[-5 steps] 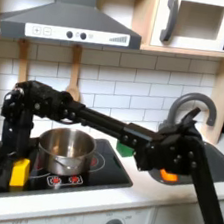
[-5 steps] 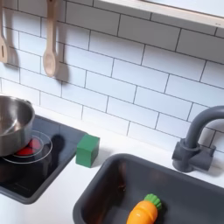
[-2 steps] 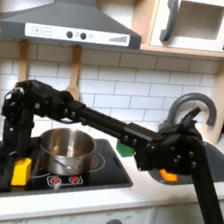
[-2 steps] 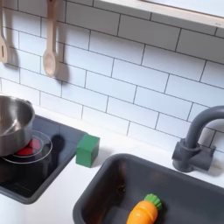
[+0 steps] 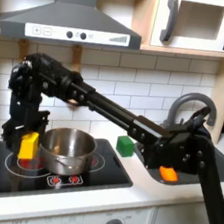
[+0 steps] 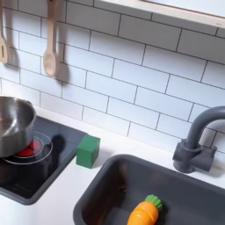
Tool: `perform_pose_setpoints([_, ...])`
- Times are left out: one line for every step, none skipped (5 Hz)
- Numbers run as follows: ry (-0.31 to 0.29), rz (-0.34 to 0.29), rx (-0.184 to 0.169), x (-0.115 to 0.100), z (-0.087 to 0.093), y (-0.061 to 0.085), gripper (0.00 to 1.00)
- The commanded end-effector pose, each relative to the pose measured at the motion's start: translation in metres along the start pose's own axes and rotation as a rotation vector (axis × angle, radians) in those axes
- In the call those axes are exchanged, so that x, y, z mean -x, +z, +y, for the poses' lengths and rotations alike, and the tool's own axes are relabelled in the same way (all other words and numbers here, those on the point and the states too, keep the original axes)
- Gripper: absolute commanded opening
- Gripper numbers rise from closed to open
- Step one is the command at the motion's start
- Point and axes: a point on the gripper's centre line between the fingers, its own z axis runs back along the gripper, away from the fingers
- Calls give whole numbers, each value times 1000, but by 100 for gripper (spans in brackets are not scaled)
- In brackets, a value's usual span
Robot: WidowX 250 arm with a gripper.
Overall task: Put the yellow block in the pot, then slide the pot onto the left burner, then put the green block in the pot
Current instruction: 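Put the yellow block in the pot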
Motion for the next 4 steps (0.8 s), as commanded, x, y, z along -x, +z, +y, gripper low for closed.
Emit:
perform_pose_setpoints([-33,3,40,5,-18,10,0])
perform_pose_setpoints([-66,-41,55,7,-32,30,0])
perform_pose_setpoints([-103,-34,71,11,-47,30,0])
perform_pose_setpoints([-119,-32,70,14,-56,31,0])
